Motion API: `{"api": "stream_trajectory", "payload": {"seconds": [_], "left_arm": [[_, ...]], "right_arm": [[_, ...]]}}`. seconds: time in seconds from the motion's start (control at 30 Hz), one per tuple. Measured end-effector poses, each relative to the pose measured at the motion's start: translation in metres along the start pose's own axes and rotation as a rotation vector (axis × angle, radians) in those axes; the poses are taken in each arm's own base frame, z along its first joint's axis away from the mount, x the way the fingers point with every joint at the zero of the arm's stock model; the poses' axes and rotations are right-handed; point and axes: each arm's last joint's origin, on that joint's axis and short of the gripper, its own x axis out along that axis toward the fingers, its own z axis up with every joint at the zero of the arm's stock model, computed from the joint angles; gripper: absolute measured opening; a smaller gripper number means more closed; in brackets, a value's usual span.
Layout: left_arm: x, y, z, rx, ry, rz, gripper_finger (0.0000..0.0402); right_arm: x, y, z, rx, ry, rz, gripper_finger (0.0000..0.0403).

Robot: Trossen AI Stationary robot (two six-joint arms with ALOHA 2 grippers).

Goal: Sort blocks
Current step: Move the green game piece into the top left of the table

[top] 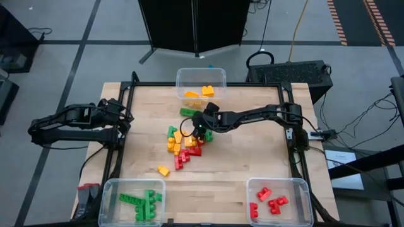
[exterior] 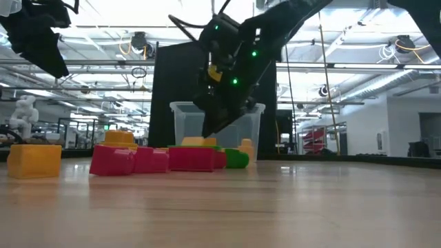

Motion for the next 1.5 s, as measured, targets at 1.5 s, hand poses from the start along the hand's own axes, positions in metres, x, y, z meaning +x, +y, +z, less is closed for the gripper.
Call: {"api": "stream_trajectory", "payload": {"seconds": [1.5], "left_arm": [[0.0,0.001,0.0,0.008,-0.007,0.017,0.0287]], "right_arm": [[0.021,-0.019,0.001,0.012,0.011,0.052,0.0146]]}}
